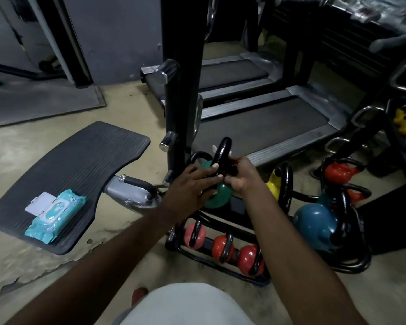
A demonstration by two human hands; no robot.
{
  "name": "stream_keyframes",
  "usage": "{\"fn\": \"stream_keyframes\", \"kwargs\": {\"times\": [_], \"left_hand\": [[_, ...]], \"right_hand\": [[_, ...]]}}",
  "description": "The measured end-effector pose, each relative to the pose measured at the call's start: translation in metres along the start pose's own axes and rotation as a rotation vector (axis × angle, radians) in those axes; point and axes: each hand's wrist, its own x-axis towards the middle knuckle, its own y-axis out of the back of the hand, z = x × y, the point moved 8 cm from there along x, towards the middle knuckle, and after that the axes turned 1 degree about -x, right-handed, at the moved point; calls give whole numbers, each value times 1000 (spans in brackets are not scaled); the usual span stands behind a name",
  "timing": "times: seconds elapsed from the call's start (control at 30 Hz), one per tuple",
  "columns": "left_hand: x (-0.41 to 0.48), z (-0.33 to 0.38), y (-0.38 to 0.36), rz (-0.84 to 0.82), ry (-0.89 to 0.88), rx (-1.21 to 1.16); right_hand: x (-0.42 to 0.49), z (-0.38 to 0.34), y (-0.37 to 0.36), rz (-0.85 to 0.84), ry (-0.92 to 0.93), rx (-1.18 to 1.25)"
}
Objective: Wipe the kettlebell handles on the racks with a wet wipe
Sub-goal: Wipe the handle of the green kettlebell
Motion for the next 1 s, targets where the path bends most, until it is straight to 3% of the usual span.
{"fn": "stream_keyframes", "kwargs": {"times": [0.13,0.27,0.47,0.6,0.8,0.93,1.0], "left_hand": [[1,0,-2,4,19,-3],[2,-7,3,-14,57,-59],[56,-23,26,64,378,-350],[111,-47,2,-96,506,-372],[149,-83,-40,-410,564,-97],[166,-84,-41,-526,543,-61],[169,-82,-42,-601,536,-60]], "right_hand": [[8,-13,-9,-3,59,218],[-1,3,0,15,88,-4],[7,-13,-1,52,90,59],[-12,8,16,12,150,-224],[-32,-12,24,96,474,-447],[-46,-1,26,142,520,-480],[-43,-9,18,186,455,-399]]}}
